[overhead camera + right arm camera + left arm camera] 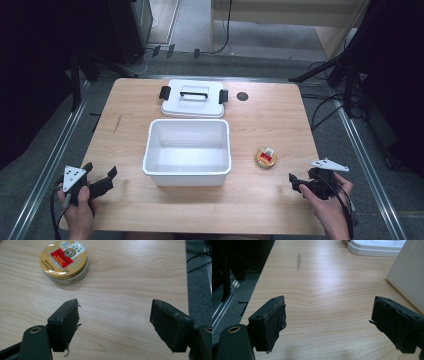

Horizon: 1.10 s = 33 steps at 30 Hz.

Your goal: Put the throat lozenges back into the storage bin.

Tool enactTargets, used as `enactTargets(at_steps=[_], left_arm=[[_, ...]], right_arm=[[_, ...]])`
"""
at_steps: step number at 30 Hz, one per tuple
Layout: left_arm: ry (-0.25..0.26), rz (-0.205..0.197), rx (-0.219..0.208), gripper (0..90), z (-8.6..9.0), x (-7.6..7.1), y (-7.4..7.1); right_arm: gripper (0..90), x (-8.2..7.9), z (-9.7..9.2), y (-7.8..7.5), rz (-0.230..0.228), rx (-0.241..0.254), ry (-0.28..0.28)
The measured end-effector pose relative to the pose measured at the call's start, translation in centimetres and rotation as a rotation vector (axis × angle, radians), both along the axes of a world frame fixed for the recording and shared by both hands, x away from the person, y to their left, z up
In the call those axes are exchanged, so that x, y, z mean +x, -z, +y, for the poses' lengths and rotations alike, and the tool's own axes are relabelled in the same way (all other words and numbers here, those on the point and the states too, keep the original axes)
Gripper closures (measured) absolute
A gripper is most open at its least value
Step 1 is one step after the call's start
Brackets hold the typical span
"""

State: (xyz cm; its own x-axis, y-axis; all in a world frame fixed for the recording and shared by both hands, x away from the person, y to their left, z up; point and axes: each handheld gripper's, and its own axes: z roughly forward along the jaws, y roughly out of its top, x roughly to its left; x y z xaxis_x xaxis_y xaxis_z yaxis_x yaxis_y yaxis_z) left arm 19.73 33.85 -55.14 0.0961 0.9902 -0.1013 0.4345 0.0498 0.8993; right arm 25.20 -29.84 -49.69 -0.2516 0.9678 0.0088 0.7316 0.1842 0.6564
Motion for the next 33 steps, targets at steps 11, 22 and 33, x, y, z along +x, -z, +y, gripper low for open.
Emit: enactTargets(at_steps=[11, 22, 33], left_arm=[[0.008, 0.001, -0.019, 13.0, 0.2, 0.1, 0.0], [0.004, 0.006, -0.03, 13.1, 0.3, 0.2, 0.0], [0.004, 0.01, -0.04, 13.2, 0.4, 0.2, 0.0]], right_arm=[[13.7, 3.3, 3.2, -0.3, 0.31, -0.107, -0.103], [9.2, 5.9, 6.8, -0.1, 0.552, -0.265, -0.181], [10.1, 8.7, 8.1, -1.1, 0.575, -0.233, -0.127]])
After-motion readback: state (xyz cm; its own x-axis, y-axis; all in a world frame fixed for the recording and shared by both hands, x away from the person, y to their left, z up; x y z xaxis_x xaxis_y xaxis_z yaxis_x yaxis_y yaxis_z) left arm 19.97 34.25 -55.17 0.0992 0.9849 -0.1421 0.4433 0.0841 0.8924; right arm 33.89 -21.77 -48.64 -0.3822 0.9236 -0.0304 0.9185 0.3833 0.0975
